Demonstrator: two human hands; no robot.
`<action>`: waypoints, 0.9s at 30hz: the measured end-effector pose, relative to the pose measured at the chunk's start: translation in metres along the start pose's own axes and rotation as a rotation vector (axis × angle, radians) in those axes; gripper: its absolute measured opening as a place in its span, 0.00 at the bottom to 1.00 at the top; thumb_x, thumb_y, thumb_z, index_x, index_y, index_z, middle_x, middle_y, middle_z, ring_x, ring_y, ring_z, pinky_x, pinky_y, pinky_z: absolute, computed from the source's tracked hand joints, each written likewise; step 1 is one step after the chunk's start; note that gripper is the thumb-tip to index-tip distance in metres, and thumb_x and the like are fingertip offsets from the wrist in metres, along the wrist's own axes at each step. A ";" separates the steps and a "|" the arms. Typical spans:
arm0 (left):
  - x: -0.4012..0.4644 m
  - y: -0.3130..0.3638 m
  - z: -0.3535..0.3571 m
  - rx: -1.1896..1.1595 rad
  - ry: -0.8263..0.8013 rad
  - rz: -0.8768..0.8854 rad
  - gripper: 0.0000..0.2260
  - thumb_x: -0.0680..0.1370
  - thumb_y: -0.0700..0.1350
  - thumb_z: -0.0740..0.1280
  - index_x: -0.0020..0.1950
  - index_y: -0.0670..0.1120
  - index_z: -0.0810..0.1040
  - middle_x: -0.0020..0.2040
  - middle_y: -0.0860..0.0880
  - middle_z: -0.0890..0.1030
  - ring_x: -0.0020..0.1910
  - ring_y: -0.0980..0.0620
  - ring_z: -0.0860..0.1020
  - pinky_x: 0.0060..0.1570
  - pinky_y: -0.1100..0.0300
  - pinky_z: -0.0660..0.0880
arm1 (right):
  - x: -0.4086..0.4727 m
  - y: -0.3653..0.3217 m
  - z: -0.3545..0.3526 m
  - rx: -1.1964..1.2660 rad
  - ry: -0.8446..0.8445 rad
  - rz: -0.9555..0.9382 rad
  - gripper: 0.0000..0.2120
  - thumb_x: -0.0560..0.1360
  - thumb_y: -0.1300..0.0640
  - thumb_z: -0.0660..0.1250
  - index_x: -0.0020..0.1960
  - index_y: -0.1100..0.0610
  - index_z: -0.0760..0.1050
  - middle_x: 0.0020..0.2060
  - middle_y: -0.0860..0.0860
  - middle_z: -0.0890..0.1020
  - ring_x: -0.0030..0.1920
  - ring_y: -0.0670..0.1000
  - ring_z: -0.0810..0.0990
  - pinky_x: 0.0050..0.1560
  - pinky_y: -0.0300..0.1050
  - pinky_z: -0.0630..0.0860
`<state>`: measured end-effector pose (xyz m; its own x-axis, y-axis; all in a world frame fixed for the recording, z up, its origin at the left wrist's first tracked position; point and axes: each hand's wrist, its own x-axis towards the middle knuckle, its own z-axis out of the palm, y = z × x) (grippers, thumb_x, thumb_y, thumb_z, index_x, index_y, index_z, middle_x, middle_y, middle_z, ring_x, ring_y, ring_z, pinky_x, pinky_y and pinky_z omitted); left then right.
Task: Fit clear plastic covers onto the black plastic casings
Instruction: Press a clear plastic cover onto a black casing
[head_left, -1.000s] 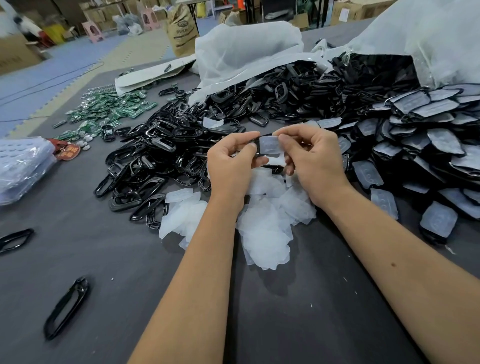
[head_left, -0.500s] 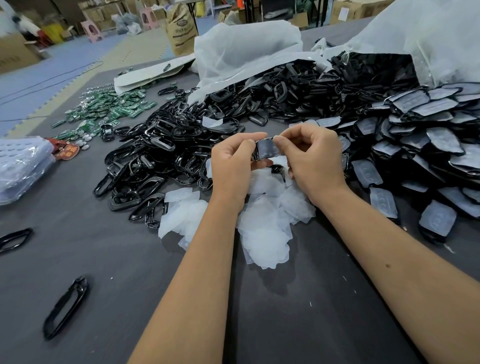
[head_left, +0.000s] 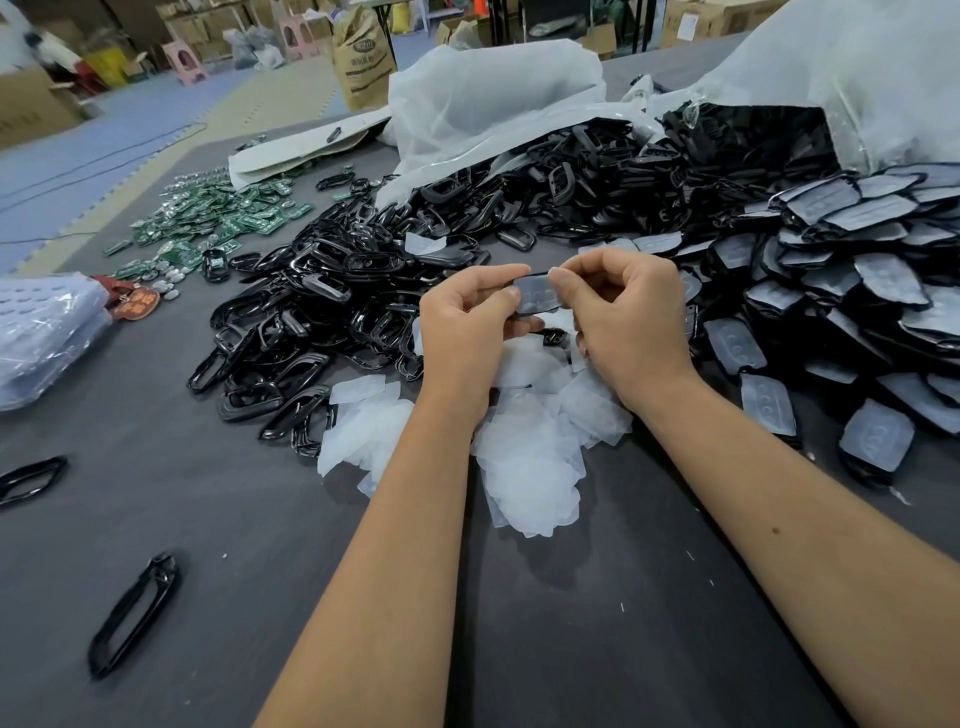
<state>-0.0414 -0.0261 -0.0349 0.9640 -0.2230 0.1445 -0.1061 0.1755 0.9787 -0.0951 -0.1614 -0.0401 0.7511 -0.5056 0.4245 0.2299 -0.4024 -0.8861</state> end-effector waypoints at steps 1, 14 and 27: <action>0.000 0.000 0.000 -0.015 0.002 -0.008 0.11 0.78 0.28 0.64 0.53 0.38 0.85 0.43 0.38 0.83 0.31 0.47 0.83 0.36 0.63 0.79 | 0.000 0.000 0.000 0.013 0.002 0.003 0.05 0.78 0.56 0.74 0.45 0.55 0.83 0.33 0.47 0.83 0.30 0.45 0.78 0.38 0.42 0.75; 0.001 -0.003 0.003 0.080 0.043 0.005 0.16 0.77 0.28 0.62 0.42 0.43 0.85 0.43 0.42 0.87 0.35 0.48 0.86 0.39 0.60 0.82 | 0.000 0.000 -0.002 0.153 0.011 0.005 0.06 0.81 0.58 0.70 0.48 0.60 0.78 0.35 0.54 0.81 0.28 0.51 0.78 0.31 0.48 0.76; -0.001 -0.003 0.003 0.087 -0.064 0.056 0.10 0.79 0.35 0.69 0.41 0.43 0.87 0.38 0.48 0.87 0.37 0.51 0.86 0.40 0.62 0.81 | -0.001 -0.003 -0.003 -0.004 0.080 -0.046 0.05 0.78 0.57 0.74 0.49 0.58 0.79 0.39 0.51 0.82 0.38 0.53 0.81 0.43 0.54 0.82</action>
<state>-0.0427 -0.0291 -0.0371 0.9387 -0.2765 0.2060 -0.1832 0.1062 0.9773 -0.0982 -0.1618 -0.0377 0.6878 -0.5458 0.4785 0.2602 -0.4300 -0.8645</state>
